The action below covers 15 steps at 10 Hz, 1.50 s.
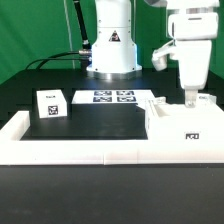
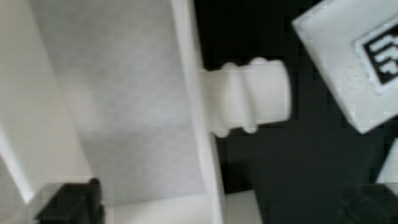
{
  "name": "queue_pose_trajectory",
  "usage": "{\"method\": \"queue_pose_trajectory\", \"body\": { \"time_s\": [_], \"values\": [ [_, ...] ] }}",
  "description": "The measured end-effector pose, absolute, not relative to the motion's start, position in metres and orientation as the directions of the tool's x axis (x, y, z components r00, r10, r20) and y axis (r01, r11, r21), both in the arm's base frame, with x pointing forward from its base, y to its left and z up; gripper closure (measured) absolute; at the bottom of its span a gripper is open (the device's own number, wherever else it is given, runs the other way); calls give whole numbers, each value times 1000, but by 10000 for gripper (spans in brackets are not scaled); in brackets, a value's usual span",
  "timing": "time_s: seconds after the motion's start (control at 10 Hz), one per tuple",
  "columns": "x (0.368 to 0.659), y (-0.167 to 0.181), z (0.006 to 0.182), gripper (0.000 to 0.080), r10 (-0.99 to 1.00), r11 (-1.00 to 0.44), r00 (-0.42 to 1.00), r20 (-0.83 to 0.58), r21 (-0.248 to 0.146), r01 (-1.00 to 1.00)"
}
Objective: Assemble cabinet
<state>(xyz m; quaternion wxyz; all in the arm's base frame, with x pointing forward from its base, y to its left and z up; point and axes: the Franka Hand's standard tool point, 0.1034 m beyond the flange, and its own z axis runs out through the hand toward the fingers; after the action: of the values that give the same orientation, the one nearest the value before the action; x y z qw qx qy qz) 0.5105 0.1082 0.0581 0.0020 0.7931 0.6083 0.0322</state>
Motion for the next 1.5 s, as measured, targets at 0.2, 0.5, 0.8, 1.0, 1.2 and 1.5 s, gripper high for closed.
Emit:
{"method": "queue_pose_trajectory", "body": {
  "time_s": [0.2, 0.5, 0.8, 1.0, 1.2, 1.5],
  "values": [
    [490, 109, 73, 10, 937, -349, 345, 61, 63, 935],
    [473, 120, 75, 1, 902, -431, 429, 55, 47, 901],
    [474, 117, 74, 2, 906, -423, 421, 53, 47, 905],
    [465, 111, 72, 2, 904, -427, 424, 57, 47, 903],
    [434, 123, 60, 2, 924, -381, 378, 64, 34, 924],
    [418, 154, 50, 2, 921, -382, 378, 88, 31, 924]
  ]
}}
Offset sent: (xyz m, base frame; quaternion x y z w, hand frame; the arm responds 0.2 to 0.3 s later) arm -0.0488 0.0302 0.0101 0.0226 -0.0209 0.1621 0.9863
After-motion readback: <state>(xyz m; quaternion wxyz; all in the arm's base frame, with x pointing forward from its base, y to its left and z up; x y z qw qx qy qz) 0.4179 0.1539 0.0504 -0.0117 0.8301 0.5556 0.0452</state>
